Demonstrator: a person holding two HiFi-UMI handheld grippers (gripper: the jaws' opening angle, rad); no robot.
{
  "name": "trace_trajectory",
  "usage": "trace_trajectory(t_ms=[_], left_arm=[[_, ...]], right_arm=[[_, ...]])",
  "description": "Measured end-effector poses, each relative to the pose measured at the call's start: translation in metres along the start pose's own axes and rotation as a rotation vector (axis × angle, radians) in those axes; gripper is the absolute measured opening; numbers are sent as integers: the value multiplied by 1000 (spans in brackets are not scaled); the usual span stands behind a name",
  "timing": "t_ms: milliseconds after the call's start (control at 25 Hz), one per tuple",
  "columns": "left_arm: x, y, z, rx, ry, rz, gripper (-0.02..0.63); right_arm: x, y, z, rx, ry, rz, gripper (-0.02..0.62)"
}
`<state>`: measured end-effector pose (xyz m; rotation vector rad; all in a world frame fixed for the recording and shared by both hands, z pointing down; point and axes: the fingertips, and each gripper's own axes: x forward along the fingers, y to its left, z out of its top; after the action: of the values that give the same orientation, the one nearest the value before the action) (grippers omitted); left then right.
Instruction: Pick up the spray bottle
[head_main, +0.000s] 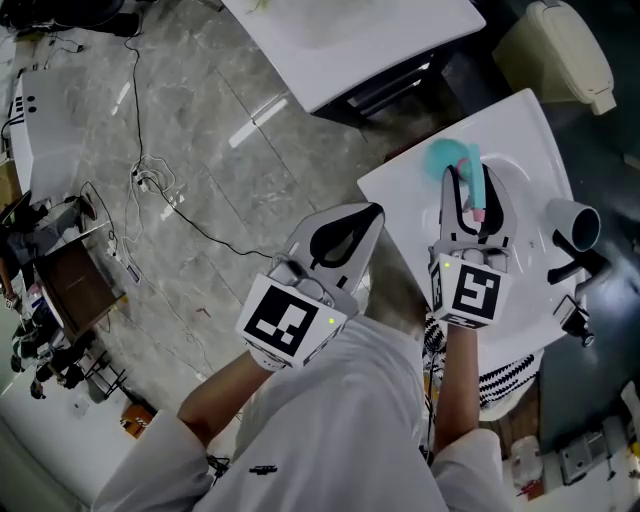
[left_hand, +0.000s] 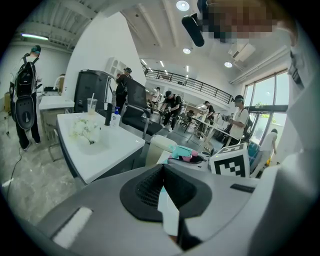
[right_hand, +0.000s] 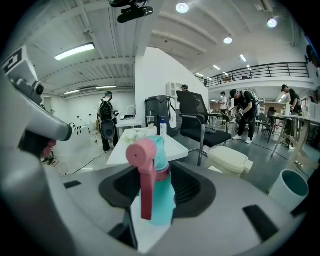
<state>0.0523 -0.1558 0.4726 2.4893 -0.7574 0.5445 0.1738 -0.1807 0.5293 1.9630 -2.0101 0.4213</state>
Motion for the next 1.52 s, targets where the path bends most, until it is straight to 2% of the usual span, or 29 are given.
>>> trace_trajectory(t_ms=[80, 720, 1160, 1520], left_arm=[[-1, 0, -4, -1, 11, 0, 5], [-7, -13, 1, 10, -8, -5, 5], [-14, -29, 27, 47, -44, -31, 4], [-34, -42, 56, 91, -95, -42, 4]], right_arm=[[1, 1, 0, -2, -3, 1, 144], [-6, -2, 6, 36, -9, 12, 121], [-33, -10, 36, 35, -36, 15, 120], [-75, 3, 75, -3, -64, 38, 120]])
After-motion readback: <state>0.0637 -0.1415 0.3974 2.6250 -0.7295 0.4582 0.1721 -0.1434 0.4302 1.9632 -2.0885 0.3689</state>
